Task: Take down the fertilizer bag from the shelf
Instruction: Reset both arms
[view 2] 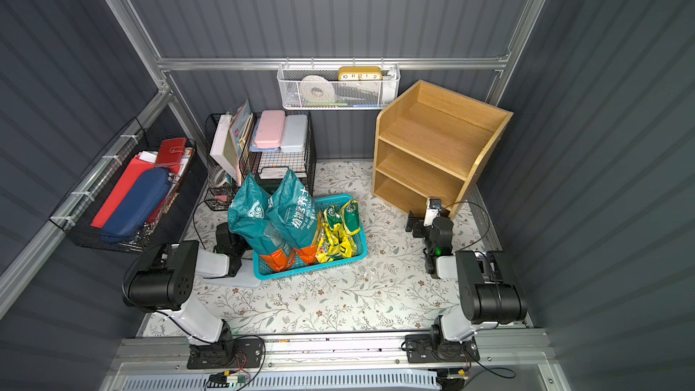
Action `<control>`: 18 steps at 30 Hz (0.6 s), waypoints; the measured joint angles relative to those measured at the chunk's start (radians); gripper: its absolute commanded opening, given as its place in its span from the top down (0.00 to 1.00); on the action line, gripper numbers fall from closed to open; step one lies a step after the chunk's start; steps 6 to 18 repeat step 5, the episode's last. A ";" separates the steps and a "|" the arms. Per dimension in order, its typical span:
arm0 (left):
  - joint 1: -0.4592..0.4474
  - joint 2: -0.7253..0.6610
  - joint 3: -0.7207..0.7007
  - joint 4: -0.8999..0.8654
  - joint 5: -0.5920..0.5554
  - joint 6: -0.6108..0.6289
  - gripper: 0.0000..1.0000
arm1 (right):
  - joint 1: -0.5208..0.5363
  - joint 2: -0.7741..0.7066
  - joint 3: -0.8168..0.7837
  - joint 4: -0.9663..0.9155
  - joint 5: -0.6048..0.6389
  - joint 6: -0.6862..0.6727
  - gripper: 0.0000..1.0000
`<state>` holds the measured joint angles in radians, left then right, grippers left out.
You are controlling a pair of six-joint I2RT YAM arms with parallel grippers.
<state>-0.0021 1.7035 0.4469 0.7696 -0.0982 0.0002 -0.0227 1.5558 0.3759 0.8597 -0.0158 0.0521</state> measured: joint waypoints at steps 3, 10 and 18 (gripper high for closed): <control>0.000 0.000 0.000 0.000 0.000 0.000 0.01 | 0.000 0.000 0.000 0.000 0.000 0.000 0.01; 0.000 0.000 0.000 0.000 0.000 0.000 0.01 | 0.000 0.000 0.000 0.000 0.000 0.000 0.01; 0.000 0.000 0.000 0.000 0.000 0.000 0.01 | 0.000 0.000 0.000 0.000 0.000 0.000 0.01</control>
